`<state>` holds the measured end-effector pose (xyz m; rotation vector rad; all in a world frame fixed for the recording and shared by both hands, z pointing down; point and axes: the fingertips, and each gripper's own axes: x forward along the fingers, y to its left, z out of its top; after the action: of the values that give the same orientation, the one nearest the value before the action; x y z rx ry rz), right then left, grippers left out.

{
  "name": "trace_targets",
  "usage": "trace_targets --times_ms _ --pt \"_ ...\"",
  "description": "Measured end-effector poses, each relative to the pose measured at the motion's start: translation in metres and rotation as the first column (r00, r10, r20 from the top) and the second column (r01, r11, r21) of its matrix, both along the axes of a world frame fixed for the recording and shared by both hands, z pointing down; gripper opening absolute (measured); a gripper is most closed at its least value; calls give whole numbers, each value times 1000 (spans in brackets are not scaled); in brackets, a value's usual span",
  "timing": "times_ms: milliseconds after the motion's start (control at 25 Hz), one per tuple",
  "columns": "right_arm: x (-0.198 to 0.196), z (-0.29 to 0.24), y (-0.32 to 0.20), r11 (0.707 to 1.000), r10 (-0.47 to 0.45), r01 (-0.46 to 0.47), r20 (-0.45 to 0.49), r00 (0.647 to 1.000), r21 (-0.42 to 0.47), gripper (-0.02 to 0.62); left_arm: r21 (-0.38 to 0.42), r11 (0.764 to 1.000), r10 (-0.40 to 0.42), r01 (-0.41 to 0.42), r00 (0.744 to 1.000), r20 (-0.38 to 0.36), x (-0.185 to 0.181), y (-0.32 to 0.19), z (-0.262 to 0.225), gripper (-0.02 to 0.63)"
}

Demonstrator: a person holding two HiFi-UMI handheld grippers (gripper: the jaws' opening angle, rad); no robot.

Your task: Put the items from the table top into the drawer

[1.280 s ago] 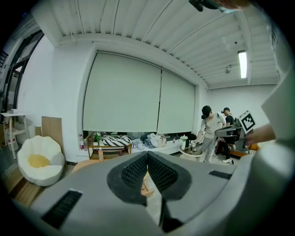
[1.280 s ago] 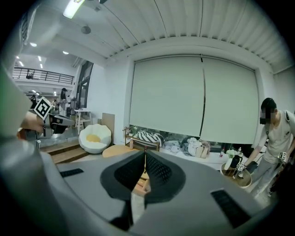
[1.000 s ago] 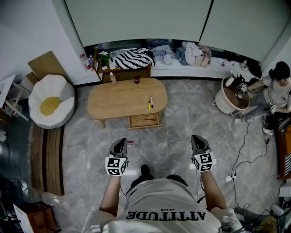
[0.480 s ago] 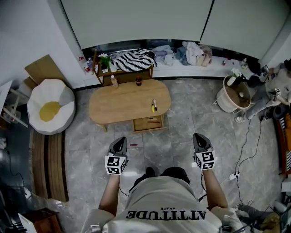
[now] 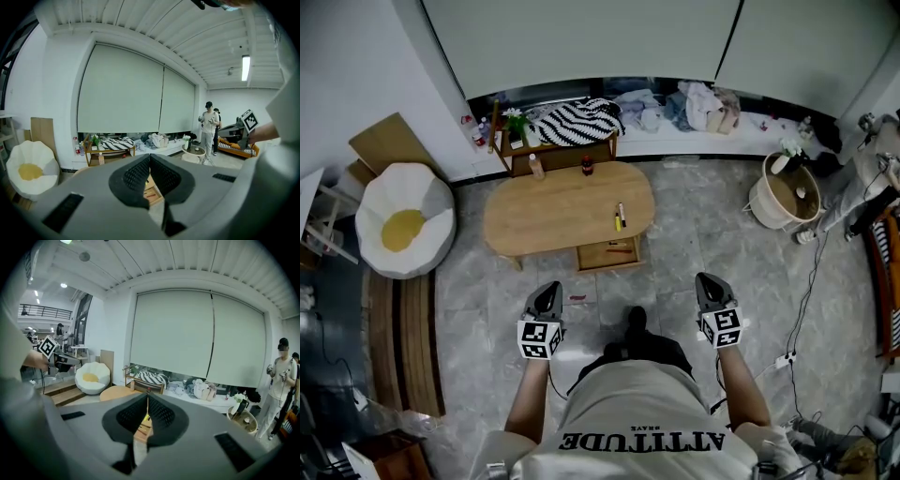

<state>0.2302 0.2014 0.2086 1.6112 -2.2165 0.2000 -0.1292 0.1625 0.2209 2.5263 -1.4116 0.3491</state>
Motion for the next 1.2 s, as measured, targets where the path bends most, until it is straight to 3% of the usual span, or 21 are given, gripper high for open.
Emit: trace_targets --times_ms 560,1200 --pt "3 20 -86 997 -72 72 28 997 -8 20 -13 998 -64 65 998 25 8 -58 12 21" --pt "37 60 -219 978 -176 182 66 982 -103 20 -75 990 -119 120 993 16 70 -159 34 21"
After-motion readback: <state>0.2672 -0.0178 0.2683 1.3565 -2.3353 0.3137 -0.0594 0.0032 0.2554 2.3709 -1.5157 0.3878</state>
